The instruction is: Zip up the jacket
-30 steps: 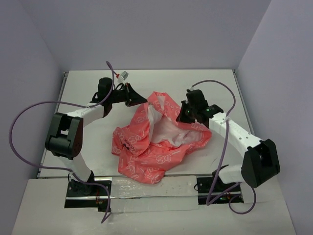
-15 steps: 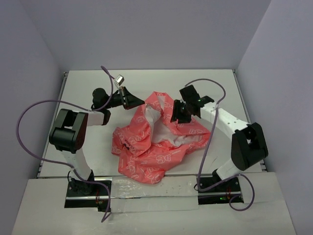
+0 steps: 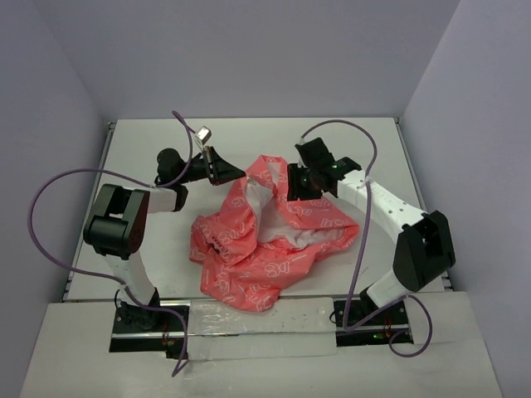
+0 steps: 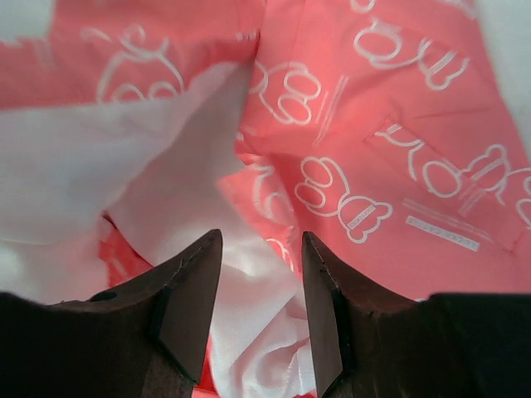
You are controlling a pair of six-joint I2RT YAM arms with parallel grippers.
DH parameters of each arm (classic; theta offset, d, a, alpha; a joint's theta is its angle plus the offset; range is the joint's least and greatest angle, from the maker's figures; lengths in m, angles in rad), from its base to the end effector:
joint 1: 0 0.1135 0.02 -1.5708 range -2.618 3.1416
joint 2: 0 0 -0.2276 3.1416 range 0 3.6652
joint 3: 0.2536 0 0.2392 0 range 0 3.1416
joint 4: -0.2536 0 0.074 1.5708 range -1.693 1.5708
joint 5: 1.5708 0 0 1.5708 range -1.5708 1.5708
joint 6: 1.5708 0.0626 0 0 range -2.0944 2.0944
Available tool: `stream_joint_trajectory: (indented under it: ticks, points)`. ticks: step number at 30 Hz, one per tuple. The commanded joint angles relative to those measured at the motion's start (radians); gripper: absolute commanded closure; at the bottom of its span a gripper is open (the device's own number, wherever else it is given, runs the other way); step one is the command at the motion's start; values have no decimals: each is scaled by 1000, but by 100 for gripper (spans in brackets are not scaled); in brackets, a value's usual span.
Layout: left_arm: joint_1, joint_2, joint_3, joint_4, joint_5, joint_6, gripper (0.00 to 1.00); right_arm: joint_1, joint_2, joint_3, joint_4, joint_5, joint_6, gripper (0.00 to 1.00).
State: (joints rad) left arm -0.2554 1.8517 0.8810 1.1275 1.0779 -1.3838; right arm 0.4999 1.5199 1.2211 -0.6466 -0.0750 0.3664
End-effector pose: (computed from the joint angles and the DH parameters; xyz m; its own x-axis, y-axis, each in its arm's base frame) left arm 0.3399 -0.1458 0.1912 -0.9166 -0.2412 -0.3188 0.3272 0.0055 -0.9449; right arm 0.2850 0.1610 0.2194 -0.8493 -0.0568 -0.5248 -0.2273 0.9367 0.2664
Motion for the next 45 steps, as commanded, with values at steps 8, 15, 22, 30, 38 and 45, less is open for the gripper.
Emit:
stream_joint_trajectory:
  ticks: [8, 15, 22, 30, 38, 45]
  points:
    - [-1, -74, 56, -110, -11, 115, 100, 43, 168, 75, 9, -76, -77, 50]
    - [-1, -100, 50, -163, -18, 154, 100, 68, 113, 47, 16, -60, -110, 50]
    - [-1, -104, 52, -183, -19, 164, 100, 98, 65, -1, 58, -59, -196, 60]
    - [-1, -112, 66, -229, -22, 194, 100, 116, -106, -113, 223, -91, -206, 50]
    - [-1, -115, 74, -252, -21, 210, 100, 139, -78, -138, 164, 6, -317, 47]
    - [-1, -134, 72, -288, -20, 237, 100, 143, -76, -190, 214, -83, -412, 47]
